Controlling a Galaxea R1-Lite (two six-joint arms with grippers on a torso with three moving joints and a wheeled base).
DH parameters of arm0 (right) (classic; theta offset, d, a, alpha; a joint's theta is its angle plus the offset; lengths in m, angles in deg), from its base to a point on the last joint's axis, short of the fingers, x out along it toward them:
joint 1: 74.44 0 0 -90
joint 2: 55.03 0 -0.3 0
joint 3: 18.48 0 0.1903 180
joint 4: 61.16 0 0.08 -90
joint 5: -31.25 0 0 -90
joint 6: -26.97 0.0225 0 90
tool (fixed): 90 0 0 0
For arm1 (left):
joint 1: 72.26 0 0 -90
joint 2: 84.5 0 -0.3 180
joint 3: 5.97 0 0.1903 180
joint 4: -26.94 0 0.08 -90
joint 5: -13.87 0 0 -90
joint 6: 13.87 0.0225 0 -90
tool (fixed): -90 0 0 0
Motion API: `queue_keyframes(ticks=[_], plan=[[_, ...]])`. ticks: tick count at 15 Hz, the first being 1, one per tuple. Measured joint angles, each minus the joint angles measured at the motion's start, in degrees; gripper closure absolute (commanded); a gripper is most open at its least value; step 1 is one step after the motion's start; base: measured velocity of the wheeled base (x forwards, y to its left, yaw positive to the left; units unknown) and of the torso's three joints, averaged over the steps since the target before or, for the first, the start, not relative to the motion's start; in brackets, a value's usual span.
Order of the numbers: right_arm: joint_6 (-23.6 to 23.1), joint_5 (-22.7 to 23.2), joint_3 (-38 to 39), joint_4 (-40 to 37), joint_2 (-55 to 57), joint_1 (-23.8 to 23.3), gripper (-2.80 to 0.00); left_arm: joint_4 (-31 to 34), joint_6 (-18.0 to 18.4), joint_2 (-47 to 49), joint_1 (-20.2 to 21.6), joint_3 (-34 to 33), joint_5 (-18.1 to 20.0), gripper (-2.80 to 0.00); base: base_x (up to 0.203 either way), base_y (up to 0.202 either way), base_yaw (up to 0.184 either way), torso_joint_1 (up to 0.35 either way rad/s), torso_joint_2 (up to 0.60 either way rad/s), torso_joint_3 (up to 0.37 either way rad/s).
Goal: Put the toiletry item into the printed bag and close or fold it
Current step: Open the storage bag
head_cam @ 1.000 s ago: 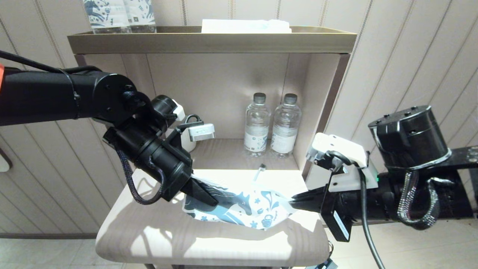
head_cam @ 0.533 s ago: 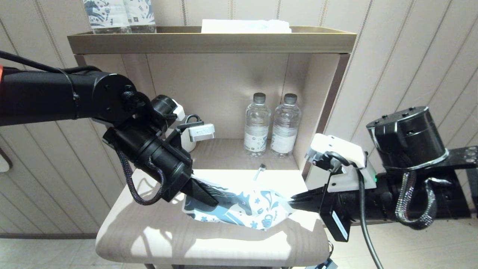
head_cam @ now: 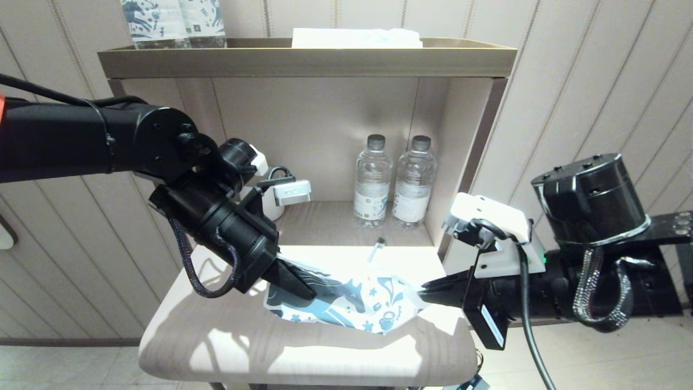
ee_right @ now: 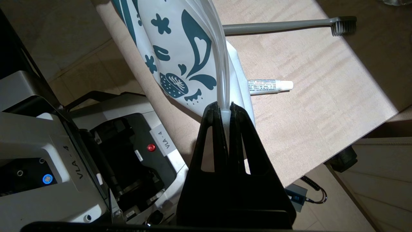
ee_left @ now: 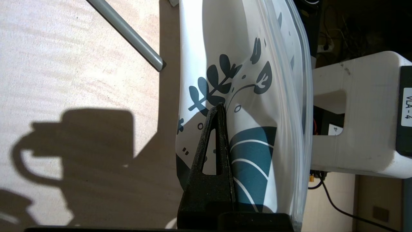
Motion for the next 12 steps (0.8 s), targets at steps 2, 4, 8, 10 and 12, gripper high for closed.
queue_keyframes(ticks=[2, 4, 8, 10, 12], plan=[[-0.1, -0.1, 0.3, 0.0, -0.1, 0.0, 0.0, 0.1, 0.0, 0.0, 0.0, 0.0, 0.0, 0.0, 0.0, 0.0, 0.0, 0.0, 0.0, 0.0], [-0.1, -0.1, 0.4, 0.0, -0.1, 0.0, 0.0, 0.1, 0.0, 0.0, 0.0, 0.0, 0.0, 0.0, 0.0, 0.0, 0.0, 0.0, 0.0, 0.0], [-0.5, -0.3, 0.8, 0.2, -0.2, 0.1, -2.8, 0.1, 0.0, 0.0, 0.0, 0.0, 0.0, 0.0, 0.0, 0.0, 0.0, 0.0, 0.0, 0.0], [-1.1, -0.2, 1.2, 0.1, -0.4, 0.3, -2.8, 0.1, 0.0, 0.0, 0.0, 0.0, 0.0, 0.0, 0.0, 0.0, 0.0, 0.0, 0.0, 0.0], [-1.4, -0.2, 1.5, -0.1, -0.6, 0.4, -2.8, 0.0, 0.0, 0.0, 0.0, 0.0, 0.0, 0.0, 0.0, 0.0, 0.0, 0.0, 0.0, 0.0]])
